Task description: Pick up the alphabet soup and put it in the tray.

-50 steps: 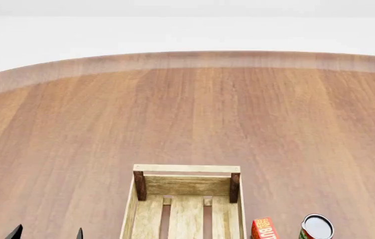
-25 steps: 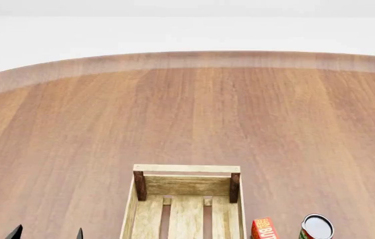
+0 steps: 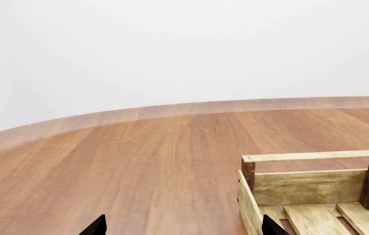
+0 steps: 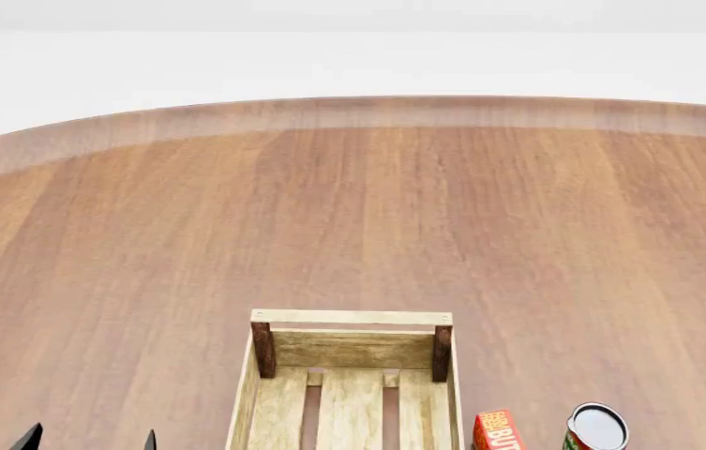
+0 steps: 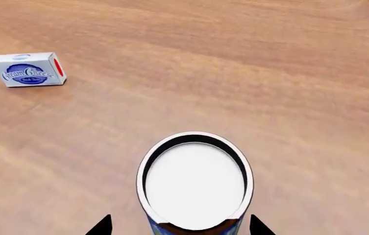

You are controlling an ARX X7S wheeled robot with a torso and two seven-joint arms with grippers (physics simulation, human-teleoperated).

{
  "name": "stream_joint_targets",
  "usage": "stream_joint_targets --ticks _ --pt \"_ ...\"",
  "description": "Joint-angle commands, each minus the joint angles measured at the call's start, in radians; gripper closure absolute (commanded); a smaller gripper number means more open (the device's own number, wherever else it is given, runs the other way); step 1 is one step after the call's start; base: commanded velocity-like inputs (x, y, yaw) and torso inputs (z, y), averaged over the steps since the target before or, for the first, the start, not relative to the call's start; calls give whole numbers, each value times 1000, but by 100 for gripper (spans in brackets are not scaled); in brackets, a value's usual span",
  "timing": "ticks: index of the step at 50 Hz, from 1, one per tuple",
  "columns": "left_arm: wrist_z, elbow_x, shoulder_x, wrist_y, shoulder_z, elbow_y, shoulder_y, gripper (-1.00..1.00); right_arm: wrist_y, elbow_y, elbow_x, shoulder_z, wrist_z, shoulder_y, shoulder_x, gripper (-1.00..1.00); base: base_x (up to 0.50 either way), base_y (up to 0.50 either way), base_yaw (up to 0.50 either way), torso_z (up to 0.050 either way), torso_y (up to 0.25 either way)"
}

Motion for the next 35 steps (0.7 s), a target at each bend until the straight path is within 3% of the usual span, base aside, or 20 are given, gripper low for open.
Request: stream_joint_targets --ticks 1,15,16,35 --pt "-6 -3 -4 0 6 2 0 -100 8 12 8 -6 0 2 3 -100 0 0 0 0 0" --pt "-11 -7 -8 3 12 0 -2 -100 9 24 3 -15 13 6 10 -100 0 0 0 0 0" --pt "-12 -8 -8 2 13 0 -3 -100 10 22 -4 -17 21 6 11 100 0 0 0 0 0" --pt "-16 -13 -12 10 21 -14 -12 -100 1 -28 -48 -47 56 -7 22 100 0 0 0 0 1"
